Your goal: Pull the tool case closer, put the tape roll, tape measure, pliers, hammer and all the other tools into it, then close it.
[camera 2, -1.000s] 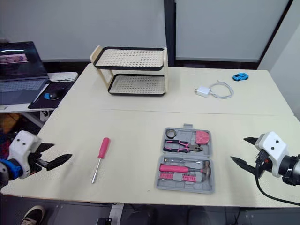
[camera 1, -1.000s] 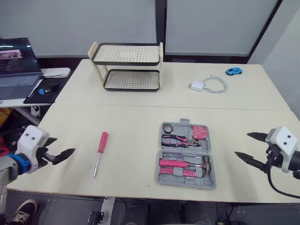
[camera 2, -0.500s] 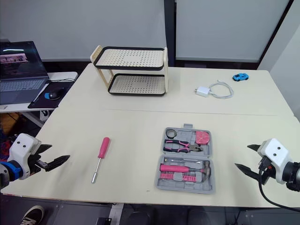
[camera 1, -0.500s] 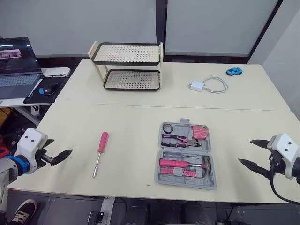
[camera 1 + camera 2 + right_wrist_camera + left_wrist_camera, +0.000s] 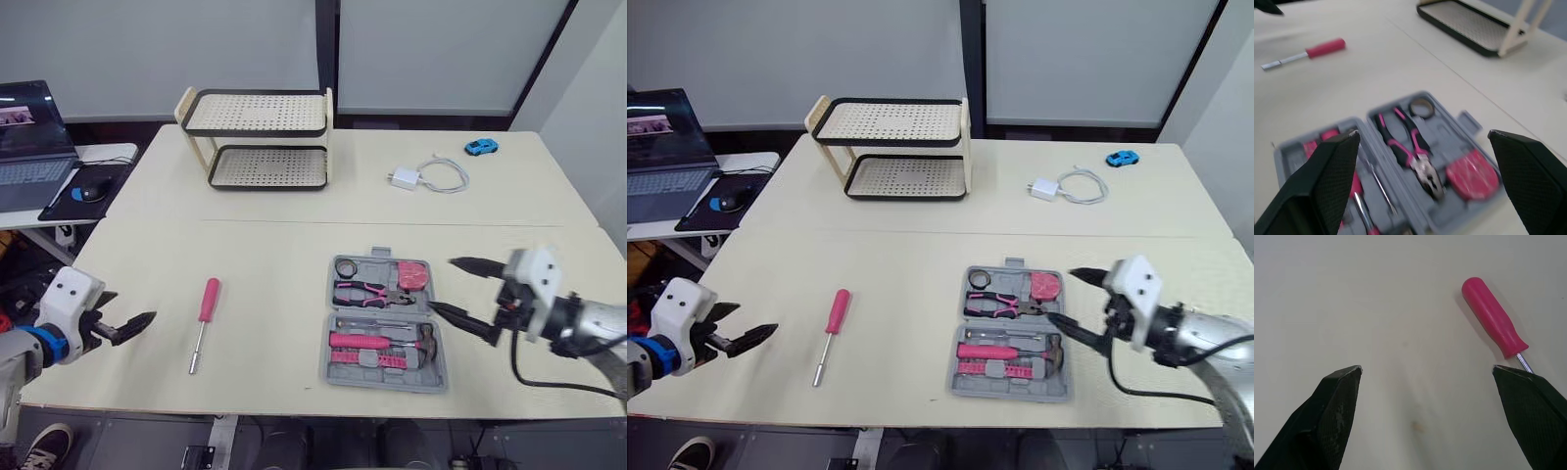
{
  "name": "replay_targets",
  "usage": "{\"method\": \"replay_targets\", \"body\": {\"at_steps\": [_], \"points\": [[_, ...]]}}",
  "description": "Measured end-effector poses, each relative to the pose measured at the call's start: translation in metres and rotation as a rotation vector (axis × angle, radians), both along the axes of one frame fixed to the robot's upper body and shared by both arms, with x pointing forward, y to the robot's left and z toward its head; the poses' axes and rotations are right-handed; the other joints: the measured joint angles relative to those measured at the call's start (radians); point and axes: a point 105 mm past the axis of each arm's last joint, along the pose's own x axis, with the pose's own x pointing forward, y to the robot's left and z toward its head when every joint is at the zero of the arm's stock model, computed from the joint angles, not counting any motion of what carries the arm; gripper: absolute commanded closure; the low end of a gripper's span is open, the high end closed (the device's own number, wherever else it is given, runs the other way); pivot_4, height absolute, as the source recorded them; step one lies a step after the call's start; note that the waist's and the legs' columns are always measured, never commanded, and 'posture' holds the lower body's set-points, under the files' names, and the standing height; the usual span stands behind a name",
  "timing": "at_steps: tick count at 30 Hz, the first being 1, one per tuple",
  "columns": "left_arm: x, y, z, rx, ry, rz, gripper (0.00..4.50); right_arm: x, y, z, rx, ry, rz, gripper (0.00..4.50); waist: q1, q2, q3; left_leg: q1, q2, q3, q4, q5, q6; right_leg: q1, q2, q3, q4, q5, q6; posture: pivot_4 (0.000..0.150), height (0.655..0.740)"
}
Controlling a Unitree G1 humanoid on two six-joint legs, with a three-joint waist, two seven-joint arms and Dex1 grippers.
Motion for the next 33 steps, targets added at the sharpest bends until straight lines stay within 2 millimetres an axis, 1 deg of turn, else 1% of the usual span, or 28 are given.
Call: {"method": "replay_targets", "body": {"at_steps": [1, 6, 10, 16, 25, 33], "points": [[-0.001, -0.001, 0.000, 0.001, 0.002, 0.000, 0.06, 0.000, 0.009, 0.005, 0.007, -0.016, 0.031, 0.00, 0.001, 0.000, 0.000, 0.000, 0.000, 0.000, 0.000, 0.000, 0.000, 0.000, 0.000, 0.000, 0.000, 0.000, 0.000, 0.150, 0.7400], [-0.005, -0.005, -0.002, -0.009, 0.011, 0.009, 0.06, -0.002, 0.038, 0.018, 0.045, -0.039, 0.158, 0.00, 0.007, -0.001, 0.000, 0.000, -0.001, -0.001, 0.000, 0.000, 0.000, 0.000, 0.000, -0.001, 0.000, 0.000, 0.000, 0.150, 0.7400], [-0.009, -0.006, -0.003, -0.008, 0.016, 0.010, 0.06, -0.008, 0.053, 0.021, 0.057, -0.034, 0.253, 0.00, 0.006, -0.001, 0.000, 0.000, -0.001, -0.001, 0.000, 0.000, 0.000, 0.000, 0.000, 0.000, -0.001, 0.000, 0.000, 0.150, 0.7400], [-0.013, -0.004, -0.005, -0.010, 0.029, 0.021, 0.06, -0.019, 0.064, 0.016, 0.067, 0.017, 0.355, 0.00, 0.006, -0.001, 0.000, 0.000, 0.000, -0.001, 0.000, 0.000, 0.000, 0.000, 0.000, -0.001, -0.001, 0.000, 0.000, 0.150, 0.7400], [-0.020, 0.000, -0.004, -0.008, 0.032, 0.030, 0.06, -0.021, 0.066, 0.016, 0.064, 0.015, 0.367, 0.00, 0.006, -0.001, 0.000, 0.000, 0.000, -0.001, 0.000, 0.000, 0.000, -0.001, 0.000, -0.001, 0.000, 0.000, 0.000, 0.150, 0.7400], [-0.019, 0.001, -0.003, -0.007, 0.025, 0.026, 0.06, -0.023, 0.069, 0.014, 0.060, 0.020, 0.382, 0.00, 0.006, 0.000, 0.000, 0.000, 0.000, -0.001, 0.000, 0.000, 0.000, -0.001, 0.000, 0.000, -0.001, 0.000, 0.000, 0.150, 0.7400]]}}
